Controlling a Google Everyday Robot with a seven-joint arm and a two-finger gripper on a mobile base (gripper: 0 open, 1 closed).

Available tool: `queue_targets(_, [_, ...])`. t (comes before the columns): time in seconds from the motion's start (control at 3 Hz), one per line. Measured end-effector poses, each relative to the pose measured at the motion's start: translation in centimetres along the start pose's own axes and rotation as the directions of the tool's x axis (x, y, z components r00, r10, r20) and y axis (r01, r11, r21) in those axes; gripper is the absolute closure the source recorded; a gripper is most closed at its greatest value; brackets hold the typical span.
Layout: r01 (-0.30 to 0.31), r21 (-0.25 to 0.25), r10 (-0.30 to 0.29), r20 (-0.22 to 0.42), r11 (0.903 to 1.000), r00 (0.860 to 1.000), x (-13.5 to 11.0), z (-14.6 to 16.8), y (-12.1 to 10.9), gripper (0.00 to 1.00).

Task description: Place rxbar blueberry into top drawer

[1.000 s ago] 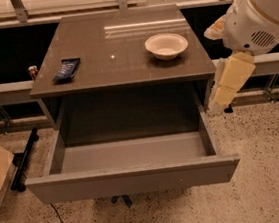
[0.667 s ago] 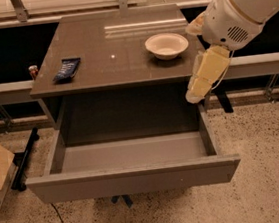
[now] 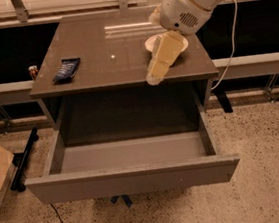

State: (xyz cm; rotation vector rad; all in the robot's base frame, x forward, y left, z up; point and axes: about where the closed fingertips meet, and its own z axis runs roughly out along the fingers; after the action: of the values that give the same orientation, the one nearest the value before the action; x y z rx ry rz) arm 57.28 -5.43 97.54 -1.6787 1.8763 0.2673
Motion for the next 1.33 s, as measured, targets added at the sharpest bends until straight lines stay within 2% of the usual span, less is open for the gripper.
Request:
queue_targets(0.33, [0.011,-0.003,-0.011,0.004,0.9999,1.000,-0.6,0.2,0.0,0.00])
queue_targets(0.67, [-0.004,0.022,0.003,0.038,0.9998,0.999,-1.3,1.5,-0.7,0.00])
queue_targets(1.0, [-0.012,0.043,0.006,0.121,0.9990,0.993,-3.4,4.6,-2.7,0.00])
queue_targets(1.33, [-0.028,0.035,0.019,0.225,0.9990,0.974,-6.3,9.5,-5.2,0.00])
